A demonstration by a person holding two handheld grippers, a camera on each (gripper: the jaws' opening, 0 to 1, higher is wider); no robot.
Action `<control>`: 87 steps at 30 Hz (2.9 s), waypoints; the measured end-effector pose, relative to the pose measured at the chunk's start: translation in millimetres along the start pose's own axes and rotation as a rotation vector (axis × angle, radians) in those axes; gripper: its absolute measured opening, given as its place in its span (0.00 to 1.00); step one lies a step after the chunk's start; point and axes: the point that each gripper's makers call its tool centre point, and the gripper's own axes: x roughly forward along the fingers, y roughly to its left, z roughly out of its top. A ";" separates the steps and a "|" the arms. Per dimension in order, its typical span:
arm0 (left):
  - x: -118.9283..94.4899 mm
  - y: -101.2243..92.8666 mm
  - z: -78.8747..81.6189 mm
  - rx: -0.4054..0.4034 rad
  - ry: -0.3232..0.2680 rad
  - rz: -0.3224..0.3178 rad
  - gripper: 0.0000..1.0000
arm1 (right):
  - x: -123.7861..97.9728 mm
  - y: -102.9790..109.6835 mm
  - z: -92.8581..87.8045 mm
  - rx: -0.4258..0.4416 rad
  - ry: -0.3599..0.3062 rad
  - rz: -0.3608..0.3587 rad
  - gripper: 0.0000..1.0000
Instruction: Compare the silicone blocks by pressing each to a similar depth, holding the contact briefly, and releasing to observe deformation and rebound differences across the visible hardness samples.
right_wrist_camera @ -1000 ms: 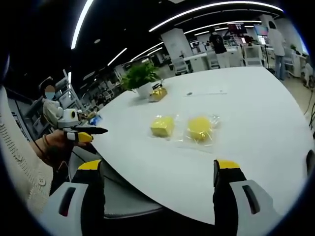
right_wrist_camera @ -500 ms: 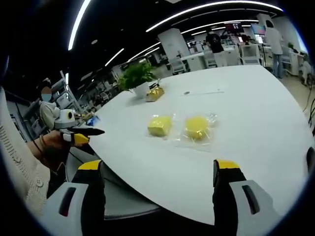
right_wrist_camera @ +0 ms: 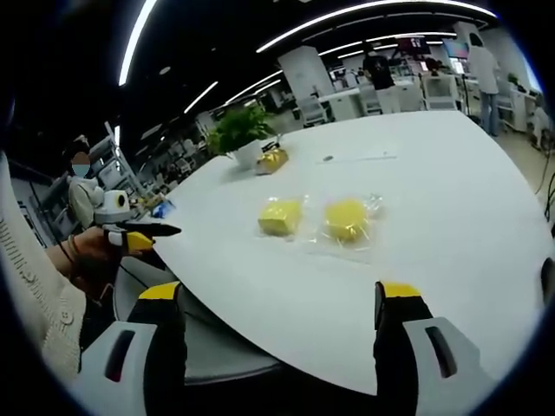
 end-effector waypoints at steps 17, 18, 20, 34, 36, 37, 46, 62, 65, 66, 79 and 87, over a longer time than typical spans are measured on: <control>10.0 40.3 51.6 -0.221 -0.187 -0.003 0.69 | 12.0 -6.0 2.9 0.017 0.036 -0.023 0.85; 12.6 45.2 57.0 -0.259 -0.201 -0.011 0.68 | 13.7 -5.9 3.1 0.017 0.043 -0.023 0.85; 16.9 56.7 65.4 -0.301 -0.219 -0.015 0.67 | 16.6 -5.7 3.6 0.016 0.047 -0.022 0.85; 72.7 123.4 96.0 -0.374 -0.255 0.019 0.67 | 39.6 -11.0 8.7 0.038 0.095 -0.032 0.85; 82.0 129.1 94.1 -0.373 -0.236 0.022 0.68 | 40.9 -12.0 11.0 0.042 0.096 -0.032 0.85; 89.2 133.3 91.8 -0.367 -0.218 0.022 0.68 | 41.2 -12.4 11.8 0.043 0.097 -0.033 0.85; 133.3 152.7 80.6 -0.436 -0.154 -0.034 0.69 | 43.4 -18.9 6.6 0.057 0.139 -0.054 0.85; 201.1 191.9 68.3 -0.708 -0.134 -0.159 0.43 | 47.1 -39.8 7.4 0.088 0.180 -0.088 0.85; 207.3 194.3 64.9 -0.742 -0.137 -0.169 0.34 | 48.0 -41.8 5.7 0.090 0.189 -0.090 0.85; 210.2 197.1 63.8 -0.756 -0.140 -0.170 0.31 | 48.6 -42.9 4.6 0.091 0.195 -0.091 0.84; 225.6 187.0 47.7 -0.706 -0.070 -0.167 0.13 | 54.1 -41.1 -2.7 0.095 0.226 -0.080 0.83; 222.1 190.0 61.8 -0.564 -0.122 -0.130 0.00 | 54.9 -41.3 -0.5 0.092 0.226 -0.078 0.83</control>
